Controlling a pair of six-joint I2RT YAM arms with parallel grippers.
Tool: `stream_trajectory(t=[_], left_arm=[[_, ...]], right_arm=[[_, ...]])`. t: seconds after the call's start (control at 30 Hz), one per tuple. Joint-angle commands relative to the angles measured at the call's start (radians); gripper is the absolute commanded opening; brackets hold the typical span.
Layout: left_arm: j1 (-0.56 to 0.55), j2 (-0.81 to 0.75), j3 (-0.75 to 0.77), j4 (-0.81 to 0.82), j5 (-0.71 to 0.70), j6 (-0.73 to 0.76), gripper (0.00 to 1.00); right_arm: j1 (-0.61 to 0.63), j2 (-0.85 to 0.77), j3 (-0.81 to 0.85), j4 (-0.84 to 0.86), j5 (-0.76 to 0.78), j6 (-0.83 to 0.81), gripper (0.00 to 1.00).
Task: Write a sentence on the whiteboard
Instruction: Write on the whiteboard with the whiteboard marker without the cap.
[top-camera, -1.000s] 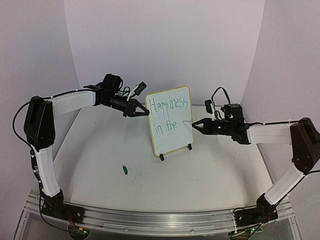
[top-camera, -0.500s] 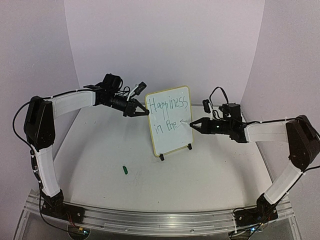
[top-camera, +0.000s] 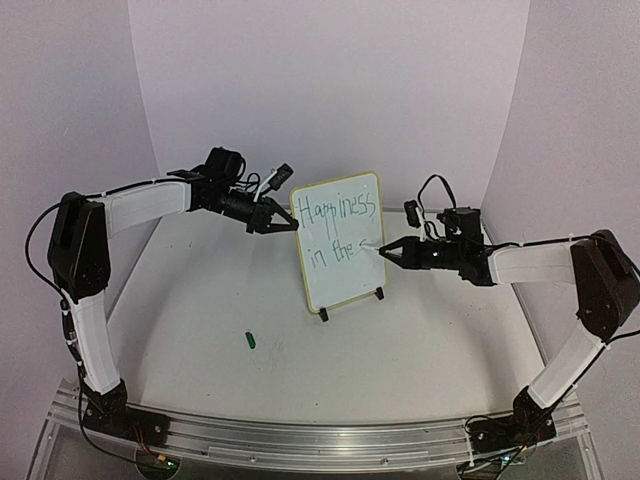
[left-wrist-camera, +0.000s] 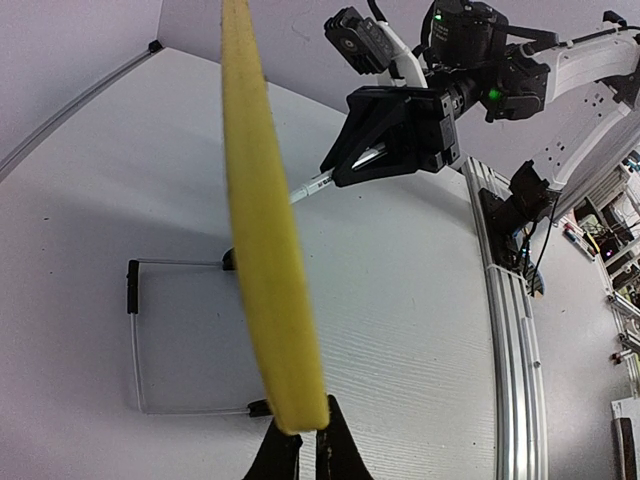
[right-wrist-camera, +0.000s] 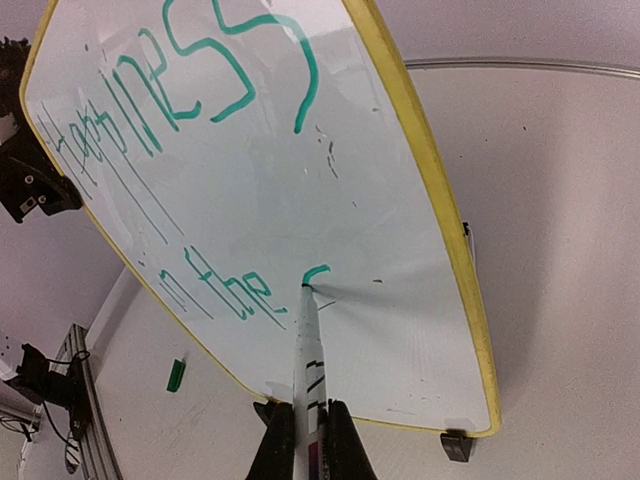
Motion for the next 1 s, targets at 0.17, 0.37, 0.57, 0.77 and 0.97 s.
stream_trajectory(t=[0.17, 0.37, 0.57, 0.77, 0.97], left_arm=[[-0.033, 0.011, -0.004, -0.126, -0.027, 0.017, 0.00], [-0.033, 0.011, -0.005, -0.127, -0.028, 0.017, 0.00], [-0.034, 0.010, -0.004, -0.126, -0.027, 0.017, 0.00], [-0.034, 0.010, -0.005, -0.126, -0.026, 0.017, 0.00], [-0.033, 0.010, -0.004, -0.126, -0.027, 0.017, 0.00]], right_arm=[[-0.004, -0.012, 0.001, -0.033, 0.053, -0.025, 0.00], [-0.004, -0.018, 0.001, -0.062, 0.073, -0.039, 0.00], [-0.005, -0.040, 0.003, -0.067, 0.100, -0.039, 0.00], [-0.004, -0.072, 0.022, -0.067, 0.115, -0.036, 0.00], [-0.004, -0.079, 0.044, -0.064, 0.103, -0.033, 0.00]])
